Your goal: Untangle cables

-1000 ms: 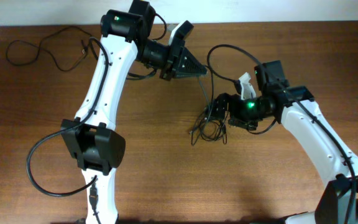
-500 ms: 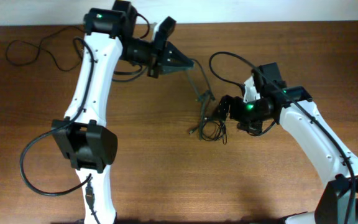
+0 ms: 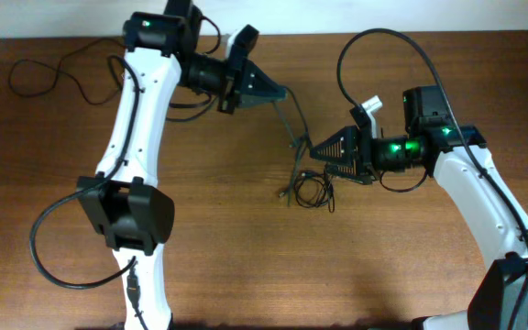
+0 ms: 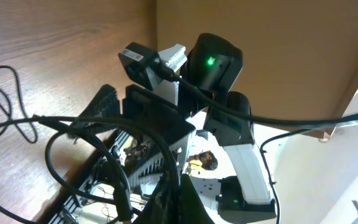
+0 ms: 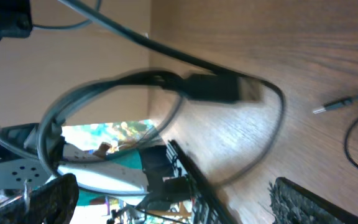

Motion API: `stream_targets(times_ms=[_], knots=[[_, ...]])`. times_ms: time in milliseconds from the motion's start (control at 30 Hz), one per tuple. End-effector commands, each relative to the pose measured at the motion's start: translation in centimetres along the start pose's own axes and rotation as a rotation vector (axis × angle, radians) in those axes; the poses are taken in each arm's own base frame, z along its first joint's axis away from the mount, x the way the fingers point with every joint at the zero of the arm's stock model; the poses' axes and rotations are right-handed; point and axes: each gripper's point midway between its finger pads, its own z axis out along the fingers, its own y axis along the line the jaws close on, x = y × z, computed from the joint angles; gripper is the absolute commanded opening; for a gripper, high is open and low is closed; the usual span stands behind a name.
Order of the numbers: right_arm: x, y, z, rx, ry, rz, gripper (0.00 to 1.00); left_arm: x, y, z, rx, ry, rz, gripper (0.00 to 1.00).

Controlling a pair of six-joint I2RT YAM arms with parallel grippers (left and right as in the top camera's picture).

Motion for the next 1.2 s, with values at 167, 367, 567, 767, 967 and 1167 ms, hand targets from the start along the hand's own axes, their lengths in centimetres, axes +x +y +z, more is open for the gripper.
stream_targets(times_ms=[167,367,567,767,967,1167], knots=[[-0.9,-1.6,0.3,0.102,-0.046,0.069,0.99,0.3,-1.9,2.9,0.016,0.043,-0.078,0.0],[-1.6,-2.8,0.1,0.175,-0.082,0.061,0.99,0.7,-3.9,3.2,0.124,0.084,-0.048,0.0],[-2.2,-6.5,-0.4,0.408,-0.148,0.09,0.99,0.8,-4.4,2.9,0.154,0.091,-0.045,0.0],[-0.8,-11.6,-3.0,0.764,-0.198,0.204,0.99,0.2,-4.2,1.7,0.162,0.062,-0.05,0.0],[1.0,-14.2,-6.0,0.962,-0.214,0.315,0.99,-2.2,-1.1,-1.0,0.024,-0.064,-0.034,0.0],[1.5,-15.1,-7.8,1.007,-0.224,0.365,0.99,-4.4,8.2,-6.2,-0.472,-0.269,-0.141,0.0]])
